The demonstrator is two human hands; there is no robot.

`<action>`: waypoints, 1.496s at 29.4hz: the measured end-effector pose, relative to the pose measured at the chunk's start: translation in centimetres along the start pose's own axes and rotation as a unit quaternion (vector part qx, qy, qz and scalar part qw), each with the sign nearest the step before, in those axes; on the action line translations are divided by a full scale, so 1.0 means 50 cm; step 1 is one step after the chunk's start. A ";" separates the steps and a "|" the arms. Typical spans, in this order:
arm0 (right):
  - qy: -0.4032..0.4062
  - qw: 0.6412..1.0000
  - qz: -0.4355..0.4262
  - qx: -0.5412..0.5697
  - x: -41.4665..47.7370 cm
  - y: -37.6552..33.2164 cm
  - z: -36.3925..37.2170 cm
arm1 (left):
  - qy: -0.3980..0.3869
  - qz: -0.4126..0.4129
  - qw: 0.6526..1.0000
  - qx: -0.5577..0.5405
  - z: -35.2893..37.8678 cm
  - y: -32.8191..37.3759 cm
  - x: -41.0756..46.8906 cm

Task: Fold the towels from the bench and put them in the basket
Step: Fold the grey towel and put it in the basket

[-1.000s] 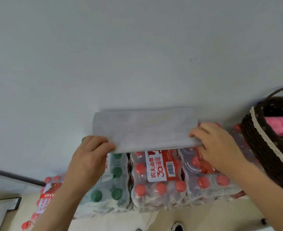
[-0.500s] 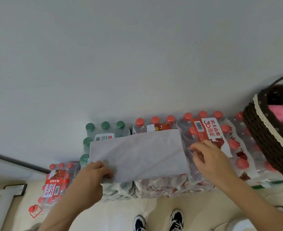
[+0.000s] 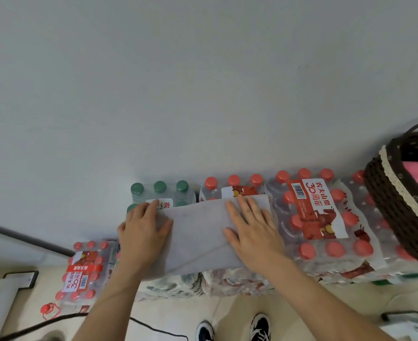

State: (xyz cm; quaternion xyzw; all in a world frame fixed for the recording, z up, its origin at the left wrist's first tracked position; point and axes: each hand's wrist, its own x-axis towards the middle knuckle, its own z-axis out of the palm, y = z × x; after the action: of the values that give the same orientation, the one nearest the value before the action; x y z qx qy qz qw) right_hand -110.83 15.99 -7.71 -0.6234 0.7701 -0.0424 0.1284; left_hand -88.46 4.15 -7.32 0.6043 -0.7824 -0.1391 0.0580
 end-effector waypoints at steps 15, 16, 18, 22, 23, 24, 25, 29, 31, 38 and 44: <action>0.037 0.998 -0.011 -0.058 0.040 -0.021 -0.021 | 0.038 -0.171 0.887 -0.427 -0.050 -0.015 0.040; 0.042 0.998 -0.013 -0.044 0.043 -0.046 -0.022 | 0.035 -0.190 0.871 -0.452 -0.053 -0.015 0.037; 0.070 0.997 -0.032 -0.013 0.041 -0.099 -0.010 | 0.023 -0.193 0.872 -0.450 -0.056 -0.018 0.022; 0.053 0.997 -0.052 -0.006 0.037 -0.171 0.032 | -0.019 -0.098 0.928 -0.359 -0.042 -0.039 -0.033; 0.045 0.998 -0.051 -0.013 0.037 -0.177 0.042 | -0.029 -0.070 0.938 -0.337 -0.036 -0.044 -0.045; 0.040 0.998 -0.052 -0.020 0.037 -0.179 0.053 | -0.036 -0.045 0.946 -0.320 -0.029 -0.049 -0.052; 0.038 0.997 -0.054 -0.033 0.038 -0.178 0.060 | -0.043 -0.029 0.950 -0.309 -0.026 -0.051 -0.055; 0.023 0.997 -0.051 -0.056 0.040 -0.181 0.066 | -0.064 -0.051 0.928 -0.363 -0.031 -0.050 -0.046; 0.005 0.998 -0.046 -0.046 0.041 -0.185 0.064 | -0.090 -0.097 0.883 -0.449 -0.038 -0.054 -0.045; 0.001 0.976 -0.011 0.219 0.024 -0.177 -0.009 | -0.075 -0.077 0.843 -0.528 -0.114 0.005 -0.049; -0.067 0.578 0.164 0.797 0.000 -0.175 -0.105 | -0.133 0.068 0.860 -0.487 -0.151 0.165 -0.081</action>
State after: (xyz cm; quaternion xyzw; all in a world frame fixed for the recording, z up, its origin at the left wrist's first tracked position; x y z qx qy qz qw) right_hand -103.85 13.56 -0.69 -0.1343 0.5045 -0.5754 0.6295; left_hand -93.08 8.83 2.59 0.4203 -0.6540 -0.5775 0.2494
